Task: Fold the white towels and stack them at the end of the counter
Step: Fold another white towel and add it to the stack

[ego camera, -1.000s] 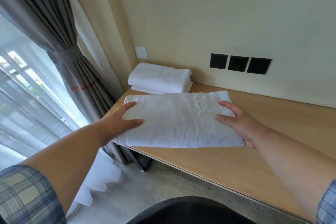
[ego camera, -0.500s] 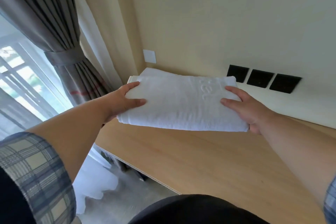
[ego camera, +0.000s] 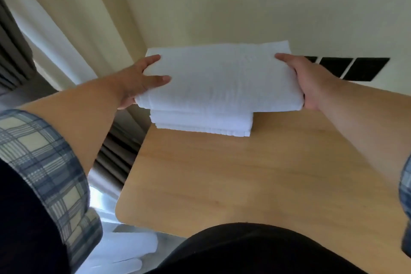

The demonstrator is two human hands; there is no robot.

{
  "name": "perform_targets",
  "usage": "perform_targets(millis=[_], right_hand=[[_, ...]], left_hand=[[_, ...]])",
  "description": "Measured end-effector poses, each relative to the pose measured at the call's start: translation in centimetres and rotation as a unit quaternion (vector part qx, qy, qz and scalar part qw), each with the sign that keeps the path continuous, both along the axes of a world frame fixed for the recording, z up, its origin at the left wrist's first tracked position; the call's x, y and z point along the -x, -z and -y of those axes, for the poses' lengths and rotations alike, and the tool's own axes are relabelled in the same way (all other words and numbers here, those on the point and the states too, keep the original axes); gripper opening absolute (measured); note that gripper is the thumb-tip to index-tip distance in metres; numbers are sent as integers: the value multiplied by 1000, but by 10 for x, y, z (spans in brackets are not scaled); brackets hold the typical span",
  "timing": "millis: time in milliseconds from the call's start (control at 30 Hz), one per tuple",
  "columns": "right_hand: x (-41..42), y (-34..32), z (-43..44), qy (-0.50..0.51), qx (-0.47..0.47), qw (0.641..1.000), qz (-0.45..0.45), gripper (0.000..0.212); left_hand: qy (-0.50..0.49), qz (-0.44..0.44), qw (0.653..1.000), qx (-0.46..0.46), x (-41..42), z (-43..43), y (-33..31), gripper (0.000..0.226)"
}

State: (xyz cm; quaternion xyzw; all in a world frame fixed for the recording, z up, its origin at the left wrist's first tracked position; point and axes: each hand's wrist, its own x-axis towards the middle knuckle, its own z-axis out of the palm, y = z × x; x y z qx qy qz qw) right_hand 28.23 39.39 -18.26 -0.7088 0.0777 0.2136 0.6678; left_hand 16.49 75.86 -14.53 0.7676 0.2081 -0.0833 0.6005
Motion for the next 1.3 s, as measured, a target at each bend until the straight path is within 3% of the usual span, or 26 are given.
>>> perform_targets(millis=[100,267,467,600,700,833,1300], right_hand=[[-14,3,-28,18,6,1000,16,24],[-31,32,-68,30,64,997,3,42],[-43,71,-88,35,107,994,-14,48],[-43,96,-90,39,127,991,-27,50],[-44,108,-94,43,128,990,-31,52],[-47,109,-96,45,140,989,-18,52],[-56,118,-96,13,136,990,-30,50]], left_hand=[[26,0,1000,-10,-37,-33,5,88],[53,5,998,-20,-86,-73,42,86],[74,-9,997,-5,-116,-97,91,78],[67,-20,997,32,-120,-97,127,94],[57,-27,995,76,-119,-100,144,92],[39,-9,995,90,-118,-106,149,79],[39,-4,994,97,-115,-117,158,73]])
